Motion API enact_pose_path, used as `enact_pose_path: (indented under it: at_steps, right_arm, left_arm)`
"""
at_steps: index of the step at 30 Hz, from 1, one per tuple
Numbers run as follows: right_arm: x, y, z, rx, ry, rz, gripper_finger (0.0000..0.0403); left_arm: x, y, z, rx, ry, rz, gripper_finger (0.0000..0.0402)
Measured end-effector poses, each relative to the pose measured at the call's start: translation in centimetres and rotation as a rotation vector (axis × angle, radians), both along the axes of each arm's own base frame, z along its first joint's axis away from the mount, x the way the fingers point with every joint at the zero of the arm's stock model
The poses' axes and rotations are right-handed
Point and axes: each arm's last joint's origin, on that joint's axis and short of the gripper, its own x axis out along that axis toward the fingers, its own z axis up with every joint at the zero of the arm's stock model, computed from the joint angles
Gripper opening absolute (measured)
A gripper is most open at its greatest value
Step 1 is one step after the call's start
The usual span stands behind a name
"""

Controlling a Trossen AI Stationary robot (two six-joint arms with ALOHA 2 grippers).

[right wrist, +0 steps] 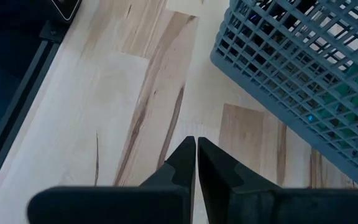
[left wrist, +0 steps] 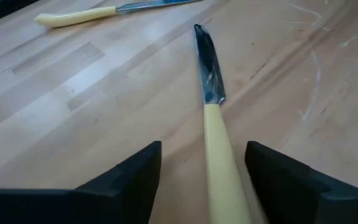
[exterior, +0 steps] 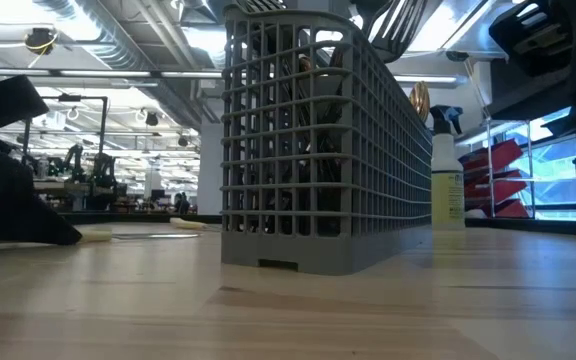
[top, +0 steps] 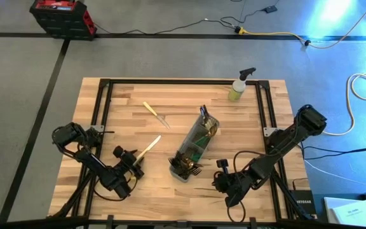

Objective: Sort silverware
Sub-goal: Put the table knife into the silverware tray

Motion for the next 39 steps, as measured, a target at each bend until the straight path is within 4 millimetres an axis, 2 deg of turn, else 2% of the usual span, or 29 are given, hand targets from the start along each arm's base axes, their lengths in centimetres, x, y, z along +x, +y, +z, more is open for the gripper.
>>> enact_pose_path:
  at_steps: [7, 12, 22, 29, 39]
  right_arm:
    - [0.0, 0.0, 0.0, 0.0, 0.0, 0.0, 0.0]
    - [0.0, 0.0, 0.0, 0.0, 0.0, 0.0, 0.0]
    - [0.0, 0.0, 0.0, 0.0, -0.001, 0.0, 0.0]
    - [0.0, 0.0, 0.0, -0.001, 0.0, 0.0, 0.0]
    - [0.0, 0.0, 0.0, -0.001, -0.001, 0.001, 0.0]
  left_arm:
    - [0.3, -0.3, -0.2, -0.017, 0.015, -0.026, 0.01]
    - [0.3, -0.3, -0.2, -0.024, 0.019, -0.024, 0.0049]
    - [0.1, -0.4, 0.9, -0.105, -0.042, 0.013, 0.0049]
    - [-0.2, 0.0, 3.1, -0.126, -0.073, 0.013, 0.0051]
    - [-1.0, 0.7, 6.7, -0.1, -0.244, -0.002, 0.0052]
